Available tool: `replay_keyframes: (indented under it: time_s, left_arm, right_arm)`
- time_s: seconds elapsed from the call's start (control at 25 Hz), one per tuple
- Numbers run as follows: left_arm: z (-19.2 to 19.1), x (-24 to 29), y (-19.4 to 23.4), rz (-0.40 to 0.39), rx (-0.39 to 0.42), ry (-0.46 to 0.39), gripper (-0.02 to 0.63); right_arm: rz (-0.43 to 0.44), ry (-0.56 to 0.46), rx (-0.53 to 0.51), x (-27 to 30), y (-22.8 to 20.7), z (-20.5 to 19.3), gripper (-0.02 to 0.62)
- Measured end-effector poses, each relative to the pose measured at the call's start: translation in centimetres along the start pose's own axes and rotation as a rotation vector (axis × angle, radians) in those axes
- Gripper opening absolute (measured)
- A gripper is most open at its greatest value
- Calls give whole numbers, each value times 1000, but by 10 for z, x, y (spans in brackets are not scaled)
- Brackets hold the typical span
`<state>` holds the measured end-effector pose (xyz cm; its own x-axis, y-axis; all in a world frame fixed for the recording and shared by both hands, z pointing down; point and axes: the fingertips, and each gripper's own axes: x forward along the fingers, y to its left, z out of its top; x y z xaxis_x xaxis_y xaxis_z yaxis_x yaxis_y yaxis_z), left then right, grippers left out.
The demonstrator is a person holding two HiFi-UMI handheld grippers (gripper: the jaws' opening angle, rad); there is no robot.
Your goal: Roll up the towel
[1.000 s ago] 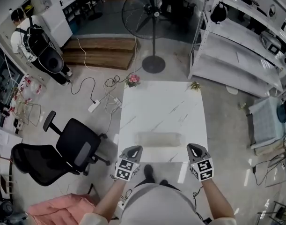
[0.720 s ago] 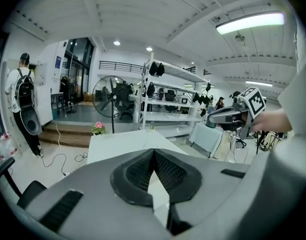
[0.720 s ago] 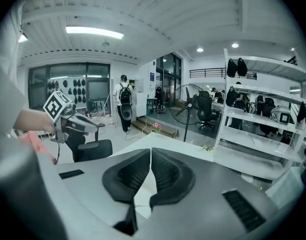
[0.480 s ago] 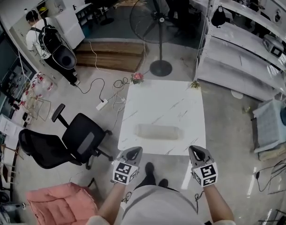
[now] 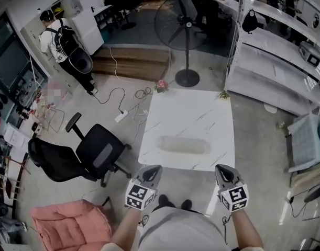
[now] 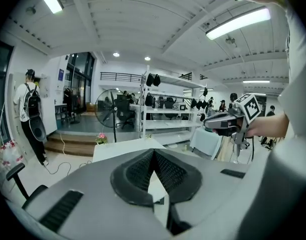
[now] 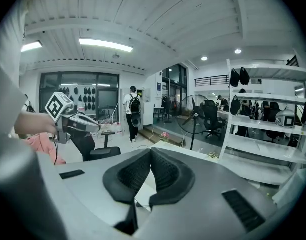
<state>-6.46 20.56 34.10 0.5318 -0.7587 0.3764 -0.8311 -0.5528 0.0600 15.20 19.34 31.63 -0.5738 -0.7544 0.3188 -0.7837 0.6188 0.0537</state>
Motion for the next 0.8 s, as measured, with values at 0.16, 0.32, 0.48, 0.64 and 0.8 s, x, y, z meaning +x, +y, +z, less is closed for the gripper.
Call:
replay_keyframes:
  time_s: [0.16, 0.32, 0.48, 0.64, 0.8]
  left_arm:
    - [5, -11, 13, -11, 9, -25, 17]
    - [6, -16, 27, -33, 21, -30, 17]
    - [6, -17, 39, -55, 25, -30, 17]
    - [4, -20, 47, -72, 18, -31, 17]
    - [6, -23, 49, -92, 11, -34, 17]
  right_arm:
    - [-20, -12, -5, 3, 12, 7, 12]
    - [-48, -21, -1, 13, 20, 14, 12]
    - [-48, -38, -18, 20, 32, 25, 12]
    - [-58, -35, -22, 21, 41, 30, 12]
    - [-66, -37, -20, 21, 44, 32, 12]
